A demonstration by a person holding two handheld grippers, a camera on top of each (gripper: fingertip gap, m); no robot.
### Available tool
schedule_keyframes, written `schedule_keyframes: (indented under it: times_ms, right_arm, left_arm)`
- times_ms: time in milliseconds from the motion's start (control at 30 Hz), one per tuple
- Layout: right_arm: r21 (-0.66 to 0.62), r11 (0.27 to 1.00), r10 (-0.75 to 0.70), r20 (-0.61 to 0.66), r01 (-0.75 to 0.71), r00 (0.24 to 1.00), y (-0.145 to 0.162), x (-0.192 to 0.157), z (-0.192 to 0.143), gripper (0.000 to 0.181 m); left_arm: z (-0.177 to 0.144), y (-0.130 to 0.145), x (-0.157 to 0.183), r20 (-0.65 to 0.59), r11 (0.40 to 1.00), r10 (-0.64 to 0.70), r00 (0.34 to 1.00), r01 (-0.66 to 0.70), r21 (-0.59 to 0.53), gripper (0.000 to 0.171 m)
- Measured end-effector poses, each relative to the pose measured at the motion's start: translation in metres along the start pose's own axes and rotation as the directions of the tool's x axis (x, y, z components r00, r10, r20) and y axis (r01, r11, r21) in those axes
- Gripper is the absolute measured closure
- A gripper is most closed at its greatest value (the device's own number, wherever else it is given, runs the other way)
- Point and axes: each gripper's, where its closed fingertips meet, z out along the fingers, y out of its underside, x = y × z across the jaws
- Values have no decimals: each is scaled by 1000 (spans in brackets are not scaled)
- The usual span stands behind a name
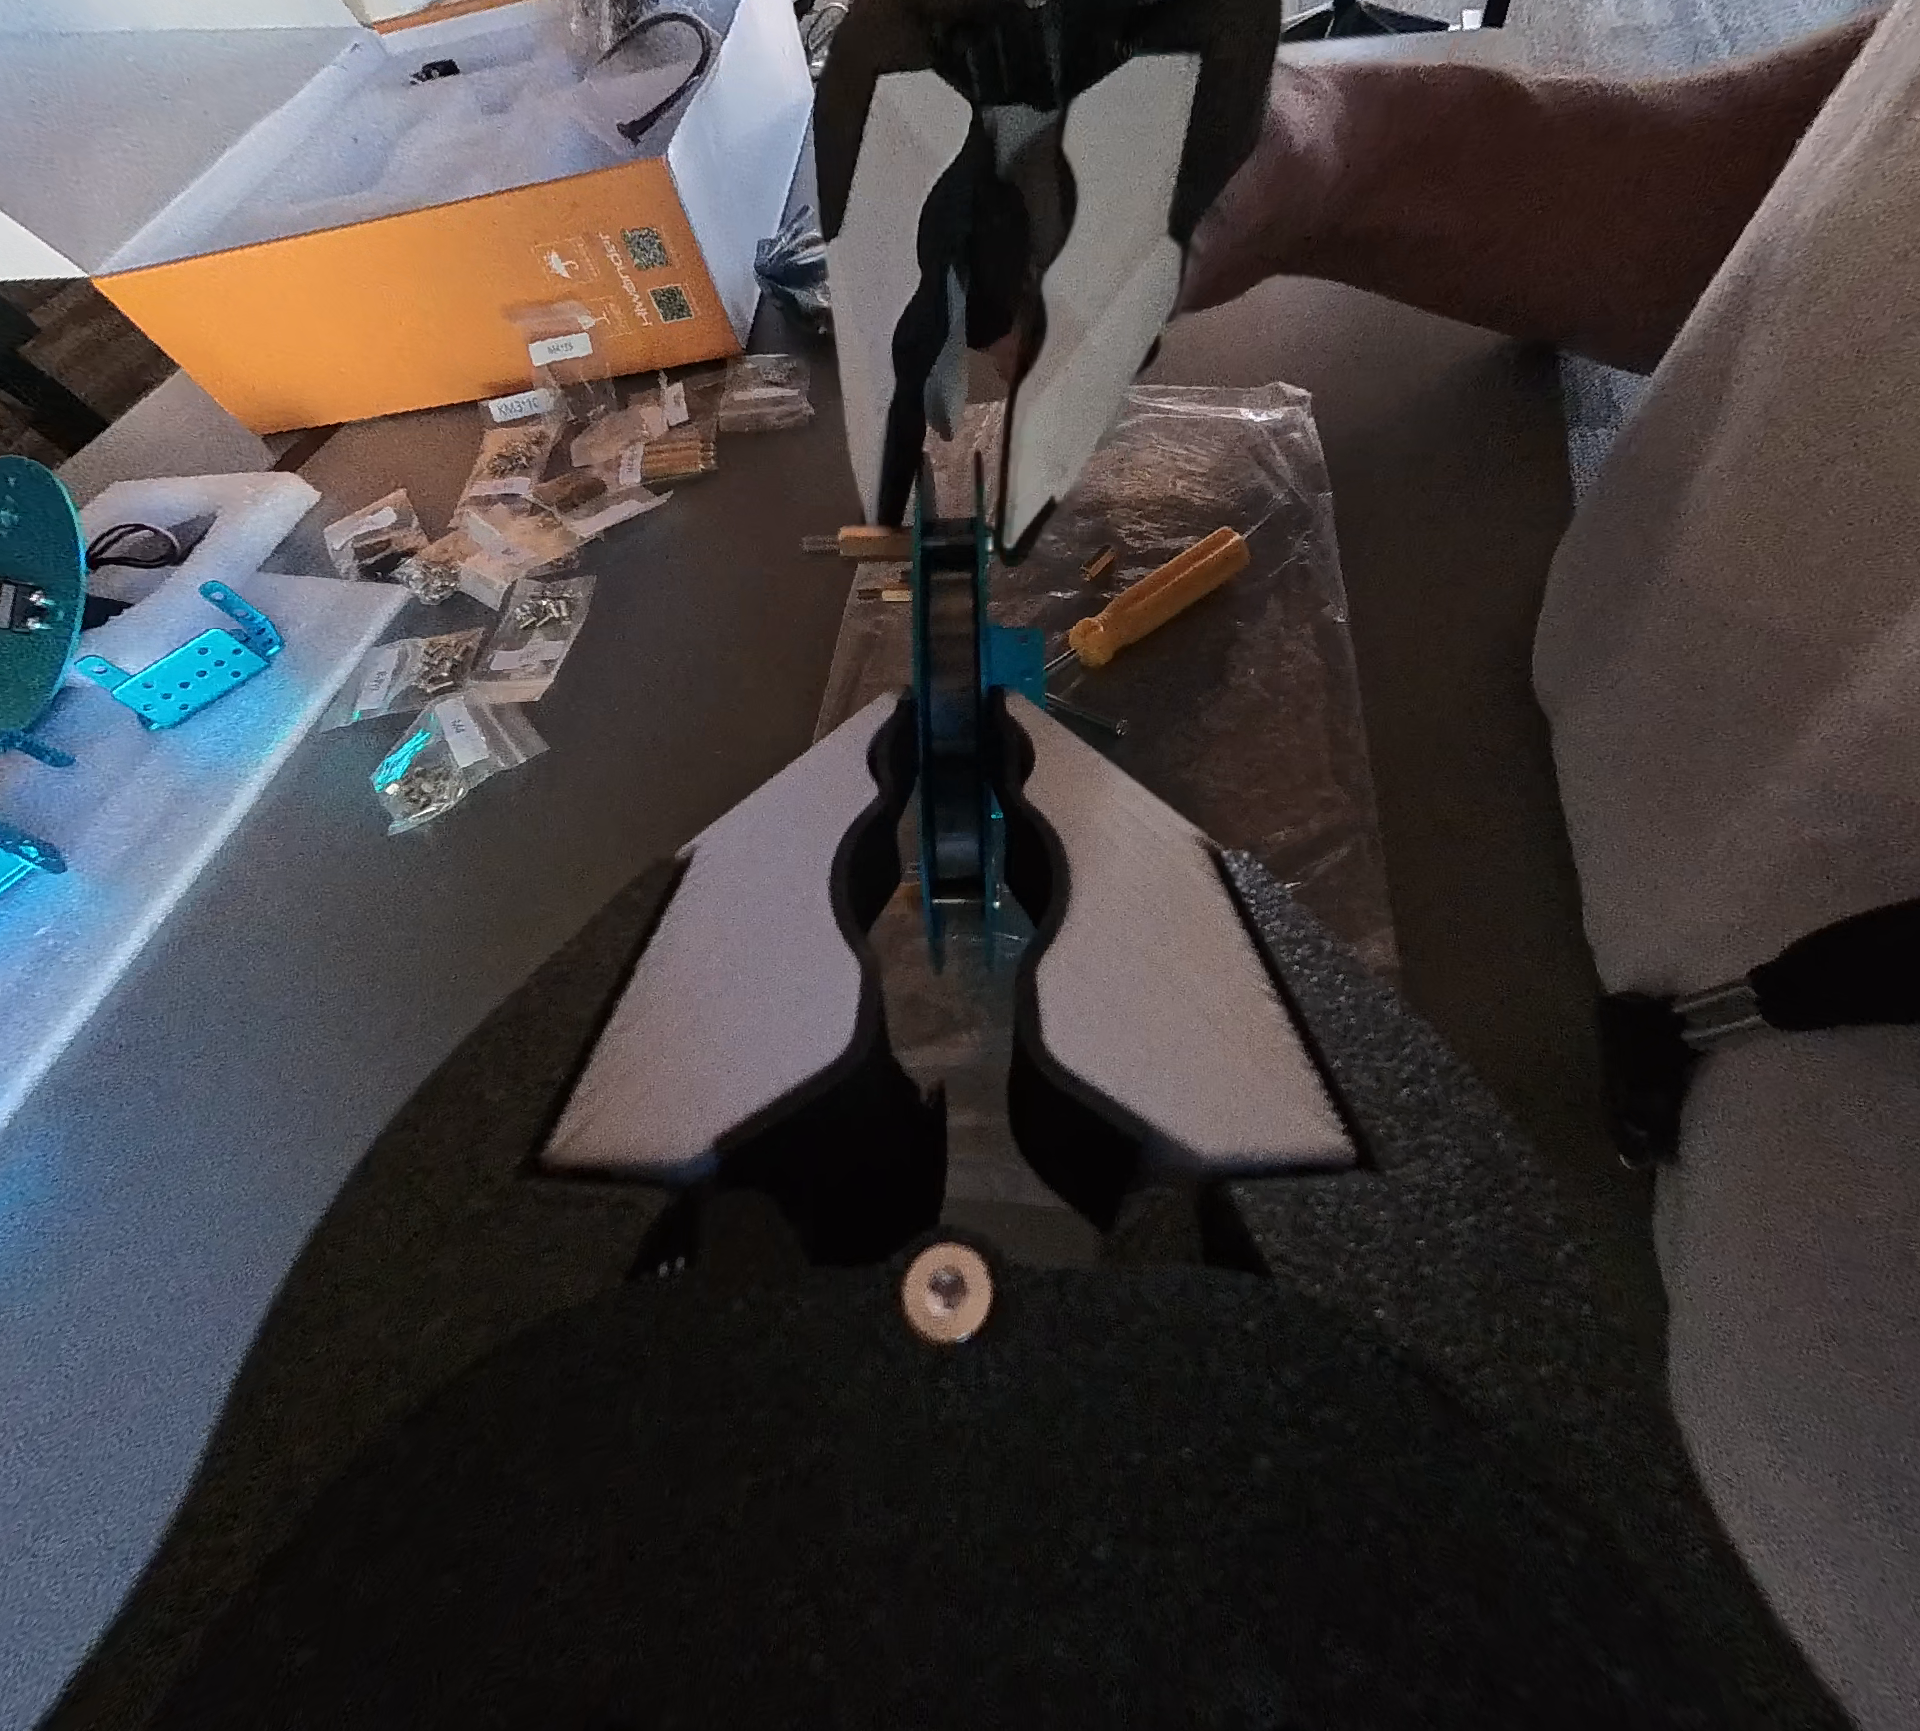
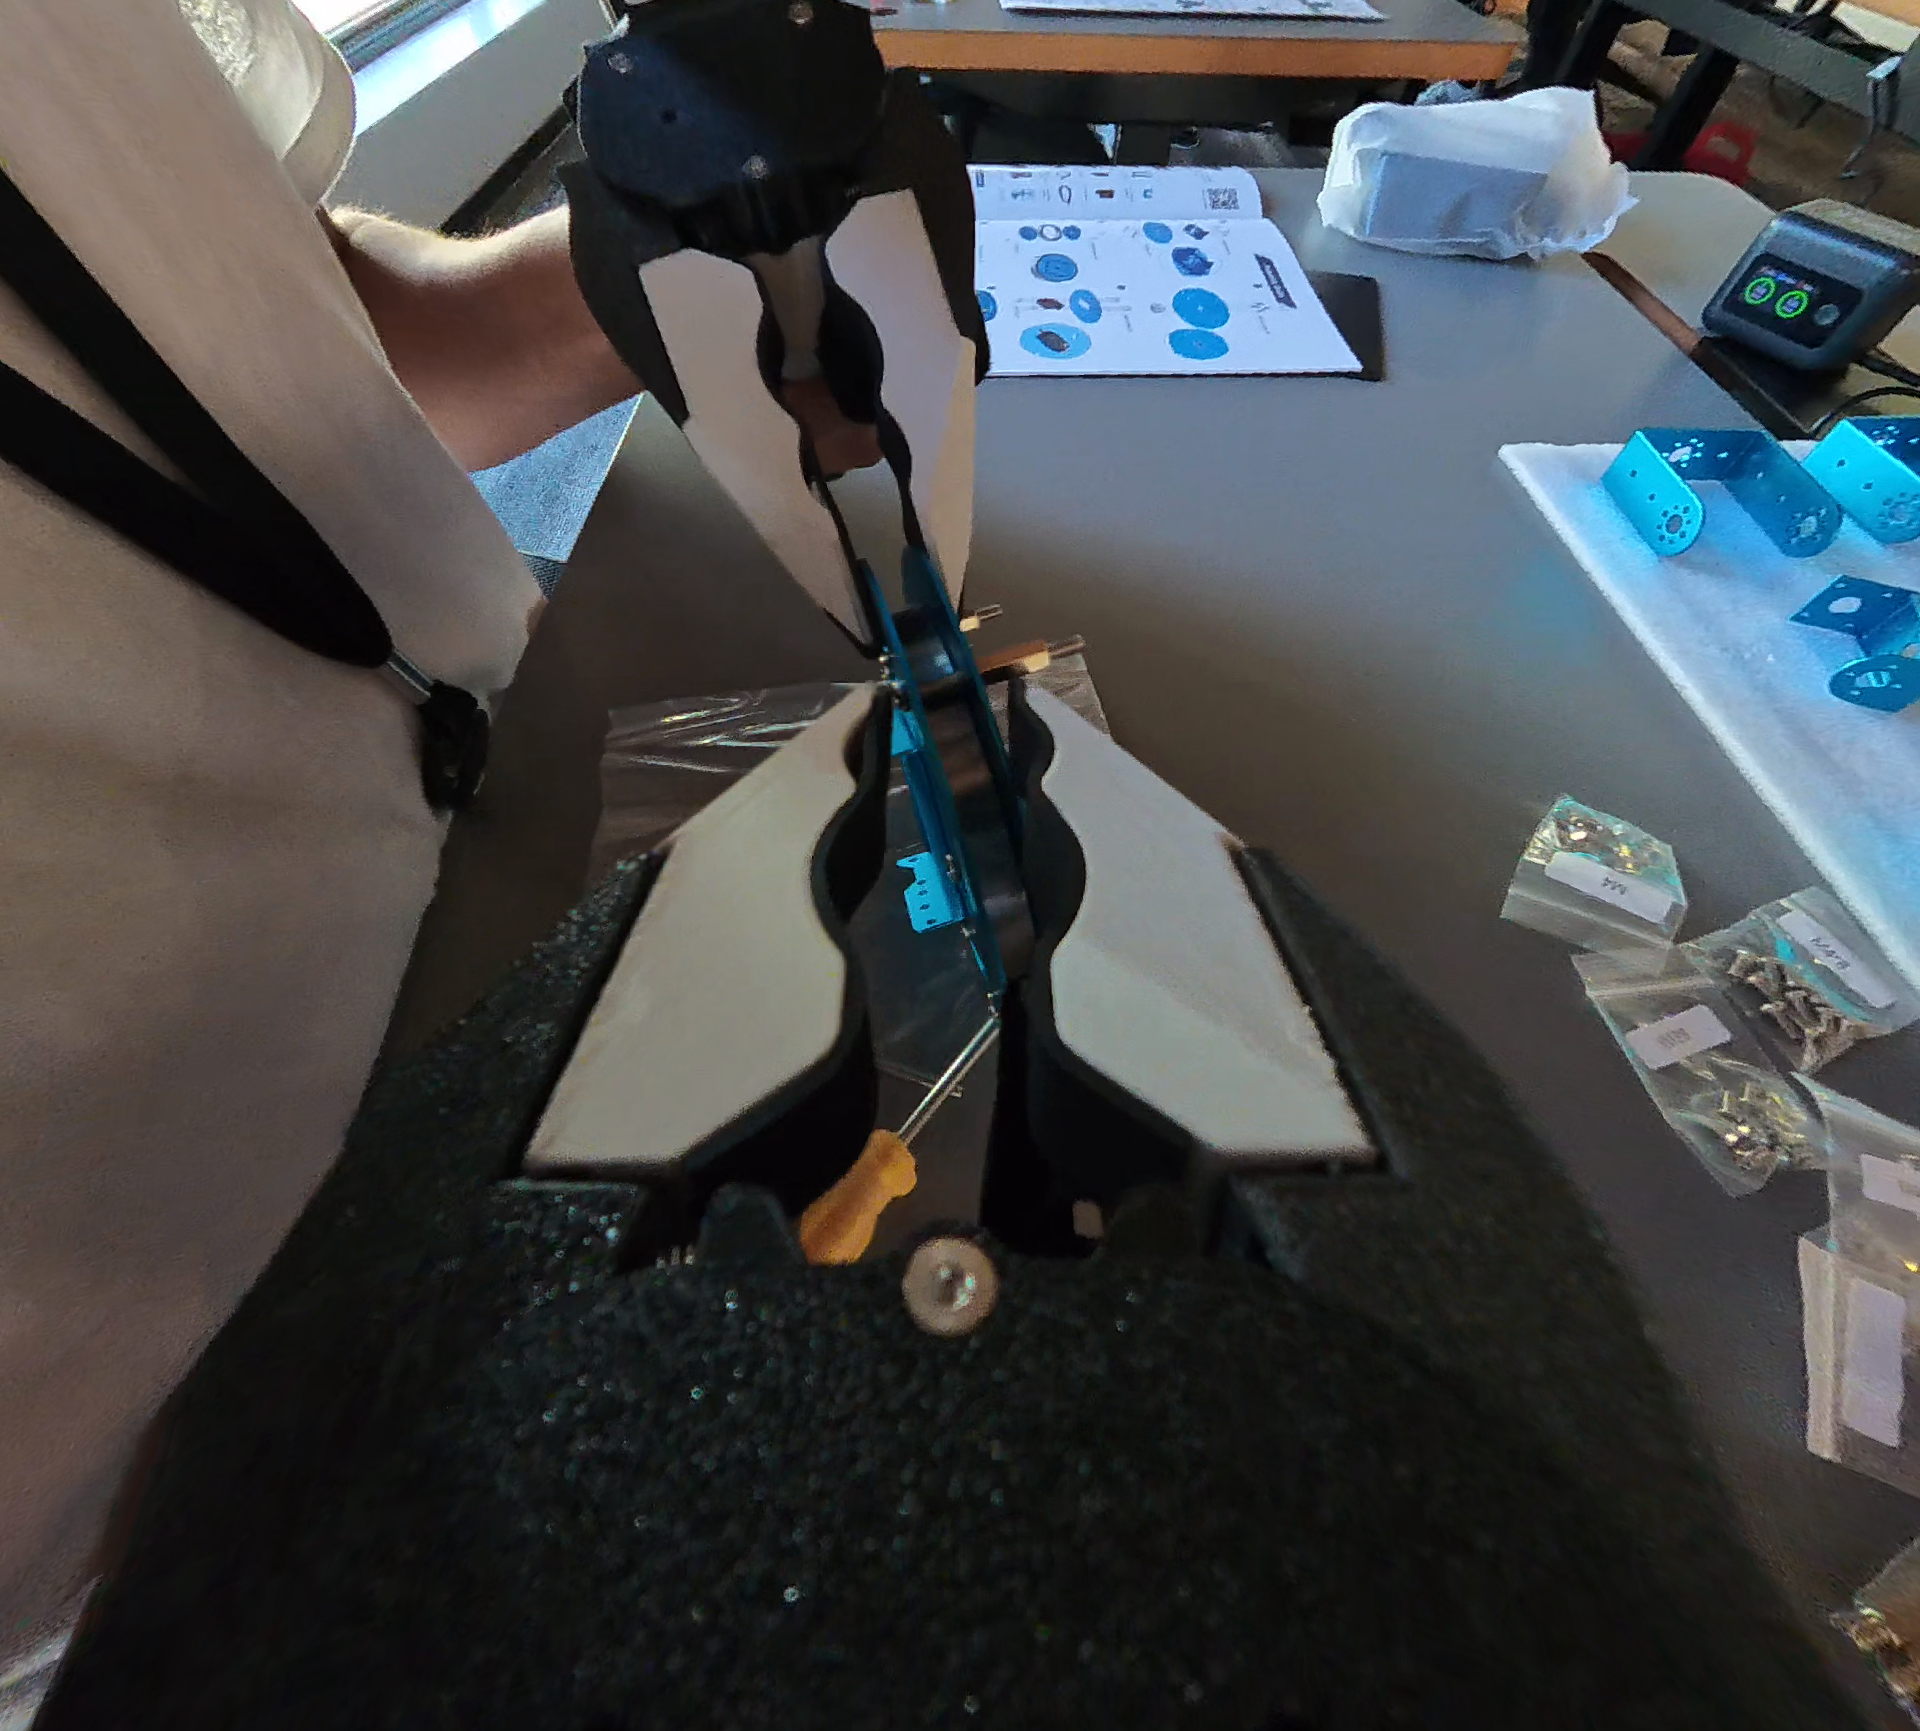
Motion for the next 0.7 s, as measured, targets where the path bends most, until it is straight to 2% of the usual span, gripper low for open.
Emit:
schedule_keyframes:
  times_ms: [200, 300, 367, 433, 500, 567, 700]
  right_arm:
    - [0, 1000, -10, 27, 10, 1000, 2, -1, -2, 164]
    - [14, 1000, 18, 29, -19, 999, 5, 3, -8, 165]
    - [29, 998, 48, 53, -50, 997, 7, 3, -11, 165]
    - [44, 997, 61, 65, -64, 996, 9, 3, -14, 166]
    - [54, 996, 62, 71, -66, 996, 9, 3, -15, 165]
    - [53, 997, 59, 72, -63, 996, 9, 4, -15, 166]
    - [53, 998, 24, 69, -28, 997, 9, 2, -13, 169]
  left_arm:
    - [0, -2, 1, 5, 999, -36, 999, 36, 34, 158]
    - [-16, -9, -5, -17, 979, -163, 987, 163, 123, 140]
    - [-29, -2, -15, 12, 966, -220, 976, 216, 143, 140]
    - [-31, 15, -19, 49, 972, -220, 974, 215, 93, 140]
    - [-26, 28, -11, 19, 977, -213, 977, 212, 33, 140]
    - [-18, 34, -3, -10, 979, -205, 979, 205, -5, 139]
    - [-8, 36, -9, -2, 976, -217, 976, 217, -10, 140]
